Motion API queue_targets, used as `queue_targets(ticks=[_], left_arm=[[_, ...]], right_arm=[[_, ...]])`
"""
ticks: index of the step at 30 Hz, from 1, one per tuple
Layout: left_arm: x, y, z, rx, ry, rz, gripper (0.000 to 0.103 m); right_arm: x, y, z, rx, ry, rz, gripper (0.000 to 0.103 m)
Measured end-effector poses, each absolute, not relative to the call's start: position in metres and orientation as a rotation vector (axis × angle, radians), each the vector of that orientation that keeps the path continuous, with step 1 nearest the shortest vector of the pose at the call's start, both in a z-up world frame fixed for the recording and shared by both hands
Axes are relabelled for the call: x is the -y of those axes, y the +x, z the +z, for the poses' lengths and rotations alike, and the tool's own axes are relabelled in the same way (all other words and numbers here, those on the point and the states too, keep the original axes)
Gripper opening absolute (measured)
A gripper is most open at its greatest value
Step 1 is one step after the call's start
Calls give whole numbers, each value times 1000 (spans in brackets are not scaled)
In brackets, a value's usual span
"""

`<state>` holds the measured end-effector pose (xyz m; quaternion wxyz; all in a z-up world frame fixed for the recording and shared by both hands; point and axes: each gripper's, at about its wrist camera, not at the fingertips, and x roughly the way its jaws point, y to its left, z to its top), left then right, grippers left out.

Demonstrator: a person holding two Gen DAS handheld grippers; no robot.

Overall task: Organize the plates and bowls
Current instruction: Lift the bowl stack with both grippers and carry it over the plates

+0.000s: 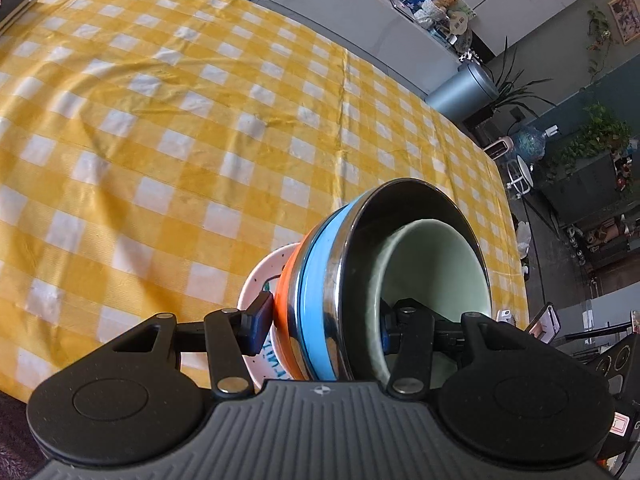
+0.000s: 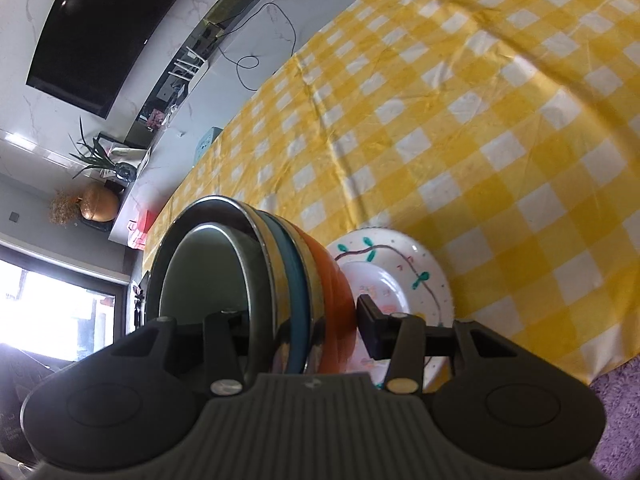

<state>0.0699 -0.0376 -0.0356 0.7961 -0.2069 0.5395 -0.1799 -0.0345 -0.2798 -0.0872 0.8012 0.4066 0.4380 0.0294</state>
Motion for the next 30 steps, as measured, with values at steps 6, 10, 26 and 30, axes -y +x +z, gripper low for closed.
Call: queue_targets(ticks=[6,10,26,30], left_arm=[[48,72,-46,-1186,-435,-382,55],[49,72,-49,-1200,-437,-371,55],[49,72,-58,-1211,-417,-380,55],[50,72,-57,-1207,-416,-378,55]], right_arm=[[290,-33,-100,-955,894,41,45],[291,-31,-106,-967,902,40,45],[289,-31,-114,-980,918,7,45],[285,-31,-107,-966,859,-12,46]])
